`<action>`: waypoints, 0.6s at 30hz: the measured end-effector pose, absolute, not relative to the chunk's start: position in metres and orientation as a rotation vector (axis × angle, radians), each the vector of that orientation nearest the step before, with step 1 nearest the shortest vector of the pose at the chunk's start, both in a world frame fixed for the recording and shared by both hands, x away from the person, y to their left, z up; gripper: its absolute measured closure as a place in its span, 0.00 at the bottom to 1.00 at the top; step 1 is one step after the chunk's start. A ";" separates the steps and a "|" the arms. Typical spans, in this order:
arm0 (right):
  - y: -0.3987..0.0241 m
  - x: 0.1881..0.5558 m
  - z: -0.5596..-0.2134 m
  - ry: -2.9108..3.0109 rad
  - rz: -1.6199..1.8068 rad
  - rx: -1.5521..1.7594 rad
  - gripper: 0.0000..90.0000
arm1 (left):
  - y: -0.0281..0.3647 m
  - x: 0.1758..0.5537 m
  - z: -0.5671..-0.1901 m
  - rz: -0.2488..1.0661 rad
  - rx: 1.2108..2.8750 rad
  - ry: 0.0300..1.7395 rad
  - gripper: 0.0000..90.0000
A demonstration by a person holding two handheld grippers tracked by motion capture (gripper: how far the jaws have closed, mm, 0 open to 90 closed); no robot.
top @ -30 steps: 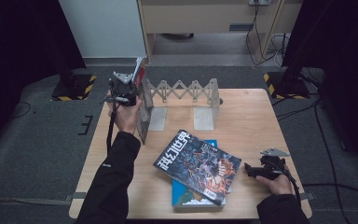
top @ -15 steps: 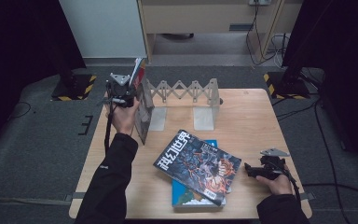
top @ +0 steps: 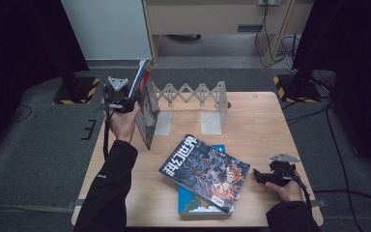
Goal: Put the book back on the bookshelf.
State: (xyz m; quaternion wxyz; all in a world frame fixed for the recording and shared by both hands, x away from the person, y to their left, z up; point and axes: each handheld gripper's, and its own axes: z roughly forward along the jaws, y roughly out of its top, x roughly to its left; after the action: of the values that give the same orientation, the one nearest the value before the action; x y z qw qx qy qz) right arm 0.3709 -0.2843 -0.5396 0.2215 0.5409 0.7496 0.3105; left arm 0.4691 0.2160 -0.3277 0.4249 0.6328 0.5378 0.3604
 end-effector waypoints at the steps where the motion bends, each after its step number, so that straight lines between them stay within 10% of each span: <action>1: -0.284 0.371 -0.540 2.072 0.858 1.495 0.00 | 0.217 0.468 -0.327 0.900 1.580 1.332 0.70; 18: -0.284 0.371 -0.540 2.071 0.859 1.498 0.00 | 0.224 0.436 -0.306 0.876 1.540 1.200 0.55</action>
State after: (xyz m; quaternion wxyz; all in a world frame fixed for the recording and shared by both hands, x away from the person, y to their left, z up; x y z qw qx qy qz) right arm 0.3709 -0.2843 -0.5395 0.2205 0.5419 0.7491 0.3108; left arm 0.4362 0.2236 -0.3058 0.4800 0.6313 0.4920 0.3591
